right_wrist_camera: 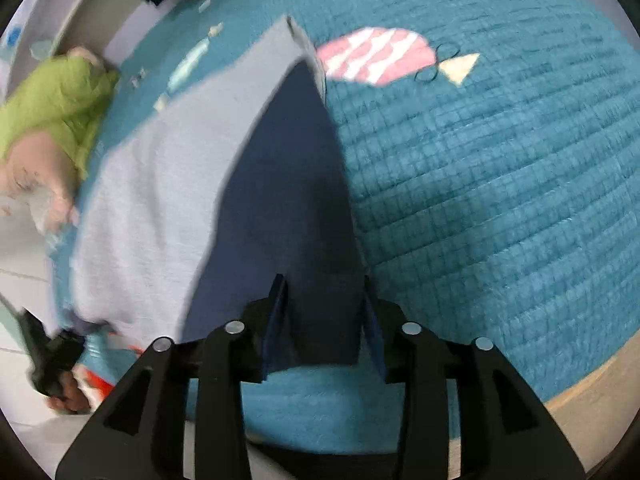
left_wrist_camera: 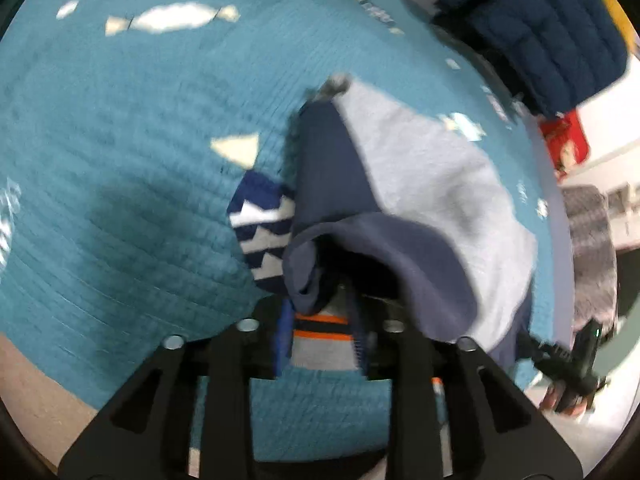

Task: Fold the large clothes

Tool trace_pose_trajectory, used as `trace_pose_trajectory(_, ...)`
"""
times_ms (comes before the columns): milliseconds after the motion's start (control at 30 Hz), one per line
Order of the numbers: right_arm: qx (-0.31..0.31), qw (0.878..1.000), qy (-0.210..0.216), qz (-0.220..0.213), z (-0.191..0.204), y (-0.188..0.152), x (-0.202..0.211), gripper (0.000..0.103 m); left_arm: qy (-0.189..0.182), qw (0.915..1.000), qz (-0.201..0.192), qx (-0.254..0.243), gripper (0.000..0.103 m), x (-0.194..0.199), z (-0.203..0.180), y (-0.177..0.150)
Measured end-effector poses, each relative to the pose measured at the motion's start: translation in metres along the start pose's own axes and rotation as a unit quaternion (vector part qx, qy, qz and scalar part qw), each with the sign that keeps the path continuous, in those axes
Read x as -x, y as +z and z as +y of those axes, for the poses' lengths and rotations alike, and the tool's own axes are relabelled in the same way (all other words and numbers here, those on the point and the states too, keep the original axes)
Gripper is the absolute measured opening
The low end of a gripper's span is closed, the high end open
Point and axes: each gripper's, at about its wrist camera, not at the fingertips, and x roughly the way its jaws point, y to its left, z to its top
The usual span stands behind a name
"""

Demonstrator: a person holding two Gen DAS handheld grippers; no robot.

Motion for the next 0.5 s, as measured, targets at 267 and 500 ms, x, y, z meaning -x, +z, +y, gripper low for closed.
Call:
trace_pose_trajectory(267,0.002,0.996,-0.003,-0.092,-0.005,0.052,0.046,0.073,0.004,0.9975,-0.06,0.038,0.094,0.044,0.021,0.041)
trace_pose_trajectory(500,0.035,0.997,0.007,-0.068,0.013,0.096,-0.001,0.073,0.013,0.9998,-0.014,0.002,0.093,-0.033,0.002,0.081)
